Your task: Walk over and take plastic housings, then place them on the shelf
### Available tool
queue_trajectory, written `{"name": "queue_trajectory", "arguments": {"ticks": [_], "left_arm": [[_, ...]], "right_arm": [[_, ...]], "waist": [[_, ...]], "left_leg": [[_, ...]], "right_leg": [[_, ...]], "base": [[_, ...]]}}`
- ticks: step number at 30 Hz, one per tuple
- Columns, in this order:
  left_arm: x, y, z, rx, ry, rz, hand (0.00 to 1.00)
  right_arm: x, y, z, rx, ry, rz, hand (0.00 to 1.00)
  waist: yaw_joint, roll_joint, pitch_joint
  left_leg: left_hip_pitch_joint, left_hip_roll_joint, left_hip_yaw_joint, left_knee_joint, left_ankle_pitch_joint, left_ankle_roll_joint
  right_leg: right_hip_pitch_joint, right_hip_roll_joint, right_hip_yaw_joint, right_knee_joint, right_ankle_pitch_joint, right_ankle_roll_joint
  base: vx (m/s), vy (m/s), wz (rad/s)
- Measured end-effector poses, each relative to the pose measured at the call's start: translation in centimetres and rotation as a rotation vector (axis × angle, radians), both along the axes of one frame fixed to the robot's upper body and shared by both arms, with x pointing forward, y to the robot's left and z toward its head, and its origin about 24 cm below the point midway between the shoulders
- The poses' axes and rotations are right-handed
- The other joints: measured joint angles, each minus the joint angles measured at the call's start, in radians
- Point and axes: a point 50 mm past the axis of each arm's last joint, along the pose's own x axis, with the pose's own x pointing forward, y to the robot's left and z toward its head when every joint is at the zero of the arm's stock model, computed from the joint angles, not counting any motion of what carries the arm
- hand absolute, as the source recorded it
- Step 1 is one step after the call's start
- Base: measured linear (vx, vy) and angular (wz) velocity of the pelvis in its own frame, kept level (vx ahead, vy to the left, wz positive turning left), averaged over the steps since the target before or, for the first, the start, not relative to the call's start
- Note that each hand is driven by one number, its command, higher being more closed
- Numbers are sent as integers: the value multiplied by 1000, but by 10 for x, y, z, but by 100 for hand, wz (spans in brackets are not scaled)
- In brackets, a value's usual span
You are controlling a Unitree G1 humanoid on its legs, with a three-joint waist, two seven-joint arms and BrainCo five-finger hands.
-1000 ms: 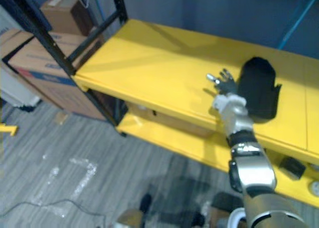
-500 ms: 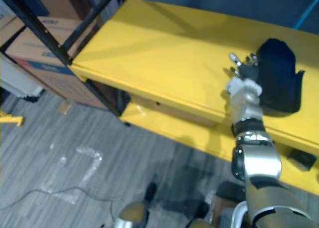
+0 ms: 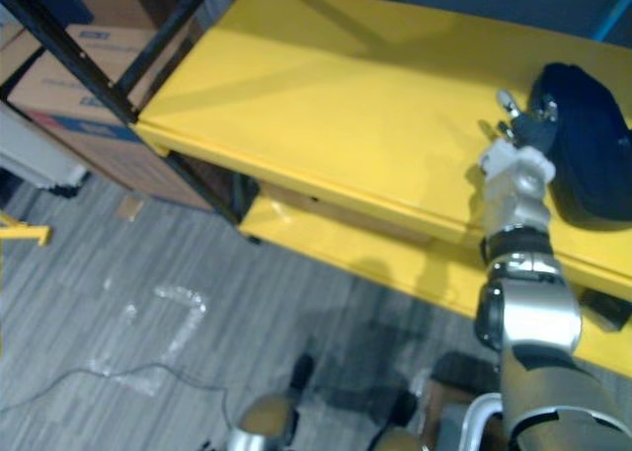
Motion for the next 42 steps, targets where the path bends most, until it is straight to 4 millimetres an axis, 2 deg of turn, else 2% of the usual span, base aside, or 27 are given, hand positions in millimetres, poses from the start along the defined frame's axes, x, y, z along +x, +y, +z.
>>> {"name": "queue_trajectory", "arguments": {"ticks": [6, 9, 11, 13, 14, 16, 17, 18, 20, 21, 23, 25, 26, 28, 29, 34, 37, 42], "left_arm": [[-1, 0, 0, 2, 3, -3, 0], [0, 1, 0, 6, 0, -8, 0], [0, 3, 0, 12, -2, -10, 0], [1, 4, 1, 18, -2, -18, 0], [2, 5, 1, 25, -4, -31, 0], [7, 7, 4, 30, -22, -36, 0], [10, 7, 5, 31, -31, -34, 0], [10, 8, 5, 32, -35, -33, 0], [7, 12, 6, 42, -32, -17, 0], [-1, 16, 7, 56, -23, -8, 0], [-9, 20, 8, 70, -13, -2, 0], [-17, 26, 8, 102, 16, -24, 0], [-19, 27, 9, 108, 21, -25, 0], [-23, 34, 10, 127, 33, -23, 0], [-23, 37, 11, 138, 36, -32, 0], [-27, 42, 11, 148, 54, -19, 0], [-29, 43, 10, 145, 68, -17, 0], [-30, 47, 11, 147, 85, -16, 0]], "right_arm": [[-1, -4, 1, -29, -13, 54, 0], [1, 2, 6, -107, -54, 207, 0], [3, 13, 7, -208, -59, 331, 0], [3, 28, 15, -315, -107, 456, 0], [1, 36, 24, -378, -153, 485, 0], [-8, 35, 38, -495, -223, 445, 0], [-20, 25, 47, -610, -251, 360, 0], [-22, 24, 48, -633, -253, 346, 0], [-35, 18, 52, -753, -267, 244, 0], [-50, 10, 53, -883, -253, 145, 0], [-63, 2, 50, -1001, -218, 64, 0], [-81, -13, 39, -1179, -119, -25, 0], [-84, -16, 36, -1214, -93, -32, 0], [-96, -25, 25, -1385, 12, -55, 0], [-103, -32, 20, -1501, 83, -62, 0], [-114, -46, 20, -1739, 218, -72, 0], [-114, -45, 21, -1846, 254, -35, 0], [-109, -43, 3, -1885, 340, 105, 0]], "waist": [[0, 0, 0], [-1, -2, 1], [-3, -3, 2], [-18, -7, 4], [-25, -11, 7], [-29, -19, 10], [-33, -33, 9], [-35, -36, 8], [-57, -63, 1], [-77, -88, -6], [-92, -113, -21], [-126, -148, -43], [-132, -156, -48], [-146, -182, -77], [-162, -197, -97], [-188, -216, -136], [-187, -219, -164], [-185, -235, -189]], "left_leg": [[-1, 1, 5, 0, 0, 0], [-11, 2, 13, 0, 0, 0], [-13, 2, 17, 0, 0, 0], [-13, 2, 17, 0, -1, 0], [-13, 2, 18, 0, -1, 0], [-13, 2, 19, 0, -1, 0], [-13, 2, 20, 0, -1, 0], [-13, 2, 21, 0, -1, 0], [-11, 4, 27, 0, -1, -1], [-10, 4, 52, 0, -1, -1], [-10, 4, 73, 0, -2, -1], [-4, 8, 95, -1, -5, 0], [0, 10, 107, -1, -8, 0], [7, 18, 135, -4, -14, -2], [6, 21, 146, -5, -14, -2], [8, 23, 173, -6, -16, -4], [4, 23, 184, -6, -17, -5], [-6, 23, 182, -5, -15, -2]], "right_leg": [[-3, 0, 4, 1, 0, -1], [-21, 0, 15, 4, 0, -1], [-26, 0, 21, 4, 0, 0], [-26, 0, 20, 4, 0, 0], [-26, 0, 20, 4, 0, 0], [-25, 0, 20, 4, 0, 0], [-25, 0, 21, 4, 1, -1], [-25, 0, 21, 4, 1, -1], [-25, 1, 23, 4, 1, 0], [-28, 1, 30, 4, 1, 0], [-38, 1, 49, 4, 2, 0], [-45, 4, 66, 4, 4, 2], [-47, 6, 77, 4, 5, 2], [-61, 13, 110, 3, 11, 1], [-69, 16, 119, 3, 12, 0], [-76, 19, 145, 1, 6, -2], [-88, 20, 163, 2, 6, -1], [-94, 19, 161, 1, 9, -5]], "base": [[-1, 0, -1], [-3, 2, -8], [19, -1, -6], [32, -3, 0], [0, 0, 0], [0, 0, 0], [0, 0, 0], [0, 0, 0], [5, -3, -5], [5, -4, -16], [5, -1, -25], [-13, -5, -28], [-46, -1, -39], [-52, -6, -45], [-48, -12, -32], [-56, -1, -15], [-23, 3, -10], [10, -3, 1]]}}
